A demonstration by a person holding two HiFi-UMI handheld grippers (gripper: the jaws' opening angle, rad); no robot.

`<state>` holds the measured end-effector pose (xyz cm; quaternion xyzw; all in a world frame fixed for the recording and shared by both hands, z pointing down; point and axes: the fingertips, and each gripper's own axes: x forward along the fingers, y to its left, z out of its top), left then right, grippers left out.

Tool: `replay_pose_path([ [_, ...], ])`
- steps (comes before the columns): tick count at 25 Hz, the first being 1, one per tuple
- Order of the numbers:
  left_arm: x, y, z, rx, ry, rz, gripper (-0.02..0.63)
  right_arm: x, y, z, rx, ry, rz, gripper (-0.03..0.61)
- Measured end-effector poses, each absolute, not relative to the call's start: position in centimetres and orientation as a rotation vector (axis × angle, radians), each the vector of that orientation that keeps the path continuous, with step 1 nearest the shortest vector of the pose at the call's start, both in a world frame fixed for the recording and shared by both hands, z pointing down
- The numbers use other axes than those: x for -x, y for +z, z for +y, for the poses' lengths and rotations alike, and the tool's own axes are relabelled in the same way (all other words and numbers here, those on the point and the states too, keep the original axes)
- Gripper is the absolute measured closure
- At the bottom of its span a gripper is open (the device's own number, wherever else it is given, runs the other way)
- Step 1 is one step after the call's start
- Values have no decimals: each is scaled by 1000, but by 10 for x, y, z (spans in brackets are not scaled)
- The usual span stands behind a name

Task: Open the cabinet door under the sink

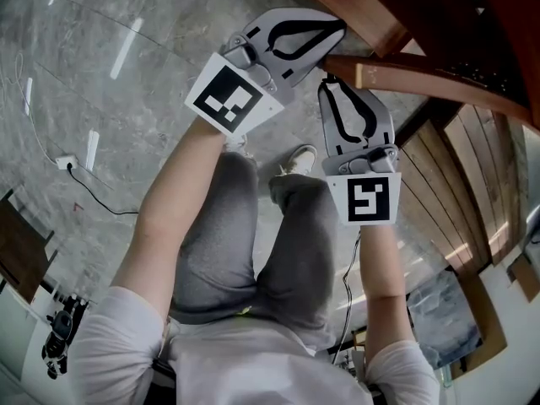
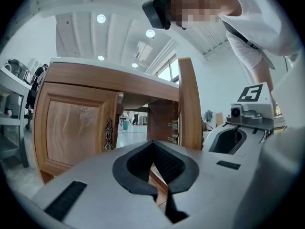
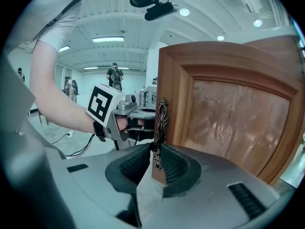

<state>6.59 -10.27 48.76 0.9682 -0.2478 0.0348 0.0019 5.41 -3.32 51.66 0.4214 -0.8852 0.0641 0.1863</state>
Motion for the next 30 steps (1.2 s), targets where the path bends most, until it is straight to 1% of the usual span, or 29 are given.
replay_pose_path([
  [11, -72, 489, -76, -3018, 174, -727, 604, -65, 515, -10, -1183, 240, -2464, 506],
  [20, -76, 490, -62, -2993, 209, -709, 604, -106, 502, 17, -1311, 304, -2405, 524],
  [30, -92, 490, -17, -2961, 273, -629, 604, -107, 482, 33, -1359, 387, -2405, 528],
])
